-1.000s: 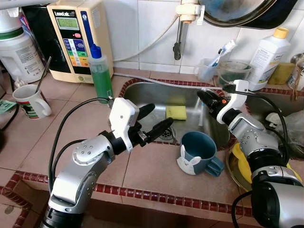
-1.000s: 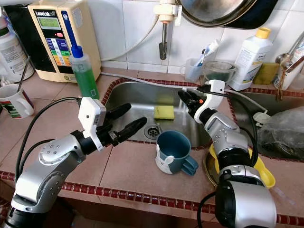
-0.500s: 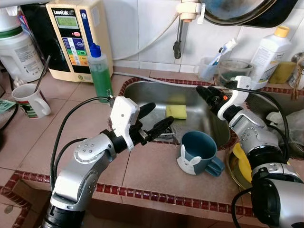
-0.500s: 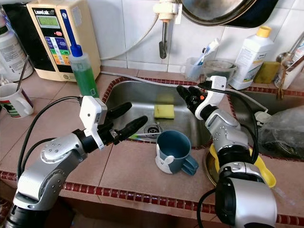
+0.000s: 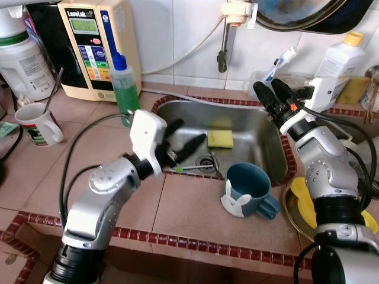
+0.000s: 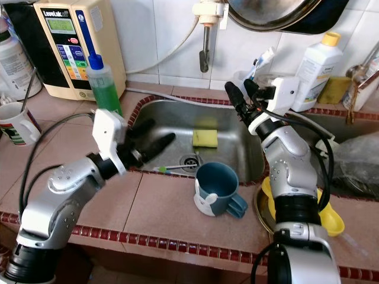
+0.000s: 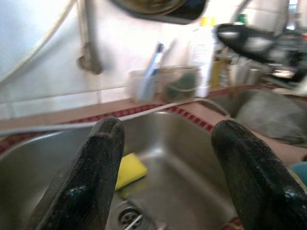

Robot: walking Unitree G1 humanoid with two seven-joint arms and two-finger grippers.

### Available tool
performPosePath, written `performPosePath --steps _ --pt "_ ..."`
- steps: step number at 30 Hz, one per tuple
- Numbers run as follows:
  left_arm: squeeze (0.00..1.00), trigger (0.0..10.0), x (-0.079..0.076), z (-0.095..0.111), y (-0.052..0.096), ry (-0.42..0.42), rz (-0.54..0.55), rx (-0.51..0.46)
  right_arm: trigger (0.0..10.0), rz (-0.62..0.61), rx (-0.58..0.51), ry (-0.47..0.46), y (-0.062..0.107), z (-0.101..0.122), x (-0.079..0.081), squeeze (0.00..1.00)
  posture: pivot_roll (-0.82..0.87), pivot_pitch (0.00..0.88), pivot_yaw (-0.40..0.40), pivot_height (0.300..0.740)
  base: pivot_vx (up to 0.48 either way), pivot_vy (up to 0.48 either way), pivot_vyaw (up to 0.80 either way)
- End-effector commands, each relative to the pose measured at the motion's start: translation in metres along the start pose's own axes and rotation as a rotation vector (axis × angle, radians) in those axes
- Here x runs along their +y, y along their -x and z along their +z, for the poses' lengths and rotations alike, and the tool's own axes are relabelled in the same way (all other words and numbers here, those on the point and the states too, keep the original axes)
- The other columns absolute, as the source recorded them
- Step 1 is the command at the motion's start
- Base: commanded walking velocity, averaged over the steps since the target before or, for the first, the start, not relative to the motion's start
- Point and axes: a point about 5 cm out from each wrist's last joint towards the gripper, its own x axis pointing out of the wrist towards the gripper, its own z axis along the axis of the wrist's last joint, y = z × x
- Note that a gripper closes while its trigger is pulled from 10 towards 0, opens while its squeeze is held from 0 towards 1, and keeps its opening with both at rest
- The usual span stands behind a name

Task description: Kitchen organization

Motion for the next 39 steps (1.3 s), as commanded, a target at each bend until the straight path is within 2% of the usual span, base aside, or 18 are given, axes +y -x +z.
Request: performPosePath --steps 1,6,9,10,14,15,18,24,28,34,39 --pt "0.00 10.0 0.008 0.002 0.000 -0.026 0.039 0.003 10.0 0.020 -0.003 0.007 0.005 0.005 0.009 0.00 -0.05 0.010 0.007 0.740 0.000 0.000 0.00" --pt "0.00 10.0 0.016 0.003 0.002 -0.036 0.059 0.005 10.0 0.061 0.032 0.049 0.022 0.006 0.024 0.00 -0.06 0.013 0.012 0.740 0.000 0.000 0.00" --pt "0.00 10.0 0.023 0.005 0.004 -0.056 0.071 0.011 10.0 0.101 0.059 0.073 0.035 0.007 0.033 0.00 -0.06 0.017 0.013 0.740 0.000 0.000 0.00" --pt "0.00 10.0 0.030 0.007 0.006 -0.078 0.087 0.016 10.0 0.120 0.081 0.084 0.046 0.008 0.039 0.00 -0.06 0.020 0.014 0.740 0.000 0.000 0.00" --pt "0.00 10.0 0.036 0.010 0.007 -0.096 0.099 0.015 10.0 0.135 0.098 0.089 0.056 0.009 0.044 0.00 -0.07 0.023 0.017 0.740 0.000 0.000 0.00" --pt "0.00 10.0 0.040 0.014 0.008 -0.103 0.094 0.011 10.0 0.149 0.098 0.098 0.064 0.011 0.051 0.00 -0.07 0.026 0.015 0.740 0.000 0.000 0.00" --pt "0.00 10.0 0.042 0.016 0.008 -0.126 0.081 0.017 10.0 0.148 0.071 0.126 0.070 0.014 0.056 0.00 -0.07 0.029 0.017 0.740 0.000 0.000 0.00" --pt "0.00 10.0 0.042 0.015 0.007 -0.151 0.039 0.044 10.0 0.116 0.070 0.117 0.079 0.011 0.064 0.00 -0.08 0.031 0.029 0.740 0.000 0.000 0.00" --pt "0.00 10.0 0.036 0.014 0.002 -0.171 -0.037 0.071 10.0 0.085 0.116 0.079 0.088 0.011 0.071 0.00 -0.10 0.031 0.040 0.740 0.000 0.000 0.00" --pt "0.00 10.0 0.032 0.018 -0.002 -0.170 -0.083 0.084 10.0 0.041 0.180 0.052 0.094 0.011 0.073 0.00 -0.11 0.028 0.037 0.740 0.000 0.000 0.00" --pt "0.00 10.0 0.016 0.016 0.002 -0.166 -0.191 0.096 10.0 -0.001 0.243 0.005 0.097 0.005 0.081 0.00 -0.11 0.028 0.030 0.740 0.000 0.000 0.00"
